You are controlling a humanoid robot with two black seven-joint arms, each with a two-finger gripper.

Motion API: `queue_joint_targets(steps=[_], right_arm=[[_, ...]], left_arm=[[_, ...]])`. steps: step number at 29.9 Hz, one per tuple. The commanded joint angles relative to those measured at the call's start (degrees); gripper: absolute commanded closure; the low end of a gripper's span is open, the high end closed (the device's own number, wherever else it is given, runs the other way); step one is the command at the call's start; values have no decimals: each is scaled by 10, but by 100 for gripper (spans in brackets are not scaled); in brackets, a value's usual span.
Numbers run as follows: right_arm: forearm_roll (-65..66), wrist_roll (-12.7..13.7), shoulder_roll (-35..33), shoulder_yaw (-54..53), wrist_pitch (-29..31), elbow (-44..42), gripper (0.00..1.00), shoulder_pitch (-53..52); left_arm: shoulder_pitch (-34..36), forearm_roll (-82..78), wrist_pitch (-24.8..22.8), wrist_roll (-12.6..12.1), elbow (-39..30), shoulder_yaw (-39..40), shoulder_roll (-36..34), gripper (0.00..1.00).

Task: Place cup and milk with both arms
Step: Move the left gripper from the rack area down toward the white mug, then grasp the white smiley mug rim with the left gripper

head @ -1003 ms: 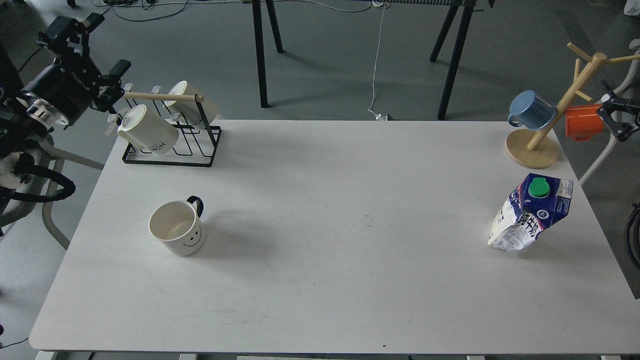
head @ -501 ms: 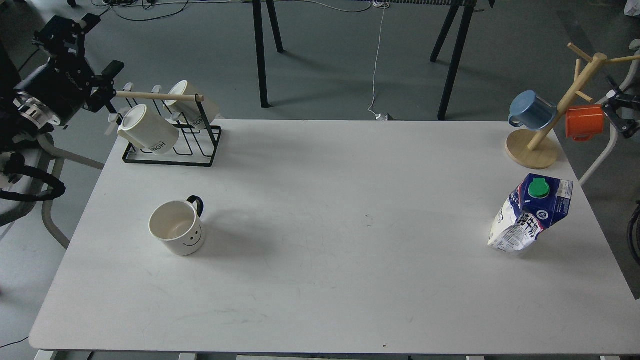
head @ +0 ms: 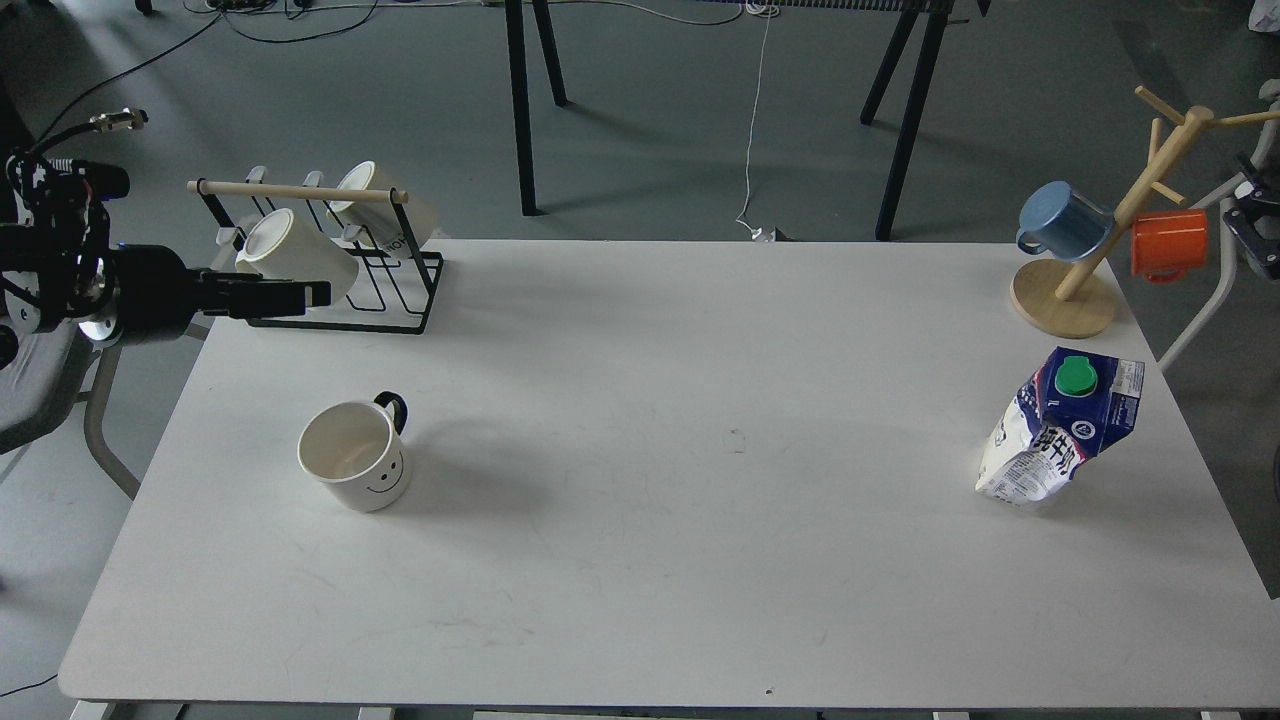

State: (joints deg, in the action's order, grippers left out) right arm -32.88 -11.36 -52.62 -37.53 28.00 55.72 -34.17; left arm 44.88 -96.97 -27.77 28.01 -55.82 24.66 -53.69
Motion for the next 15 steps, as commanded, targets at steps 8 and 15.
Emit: queue_joint_targets(steps=[8,15], right_arm=[[0,-2,3,4,0,3,5,14],[0,-2,7,6,0,4,5,18]], left_arm=[[-42,-34,98,0,-5,-83,3,0],[-60,-35,103,0,3,-87,24,1]])
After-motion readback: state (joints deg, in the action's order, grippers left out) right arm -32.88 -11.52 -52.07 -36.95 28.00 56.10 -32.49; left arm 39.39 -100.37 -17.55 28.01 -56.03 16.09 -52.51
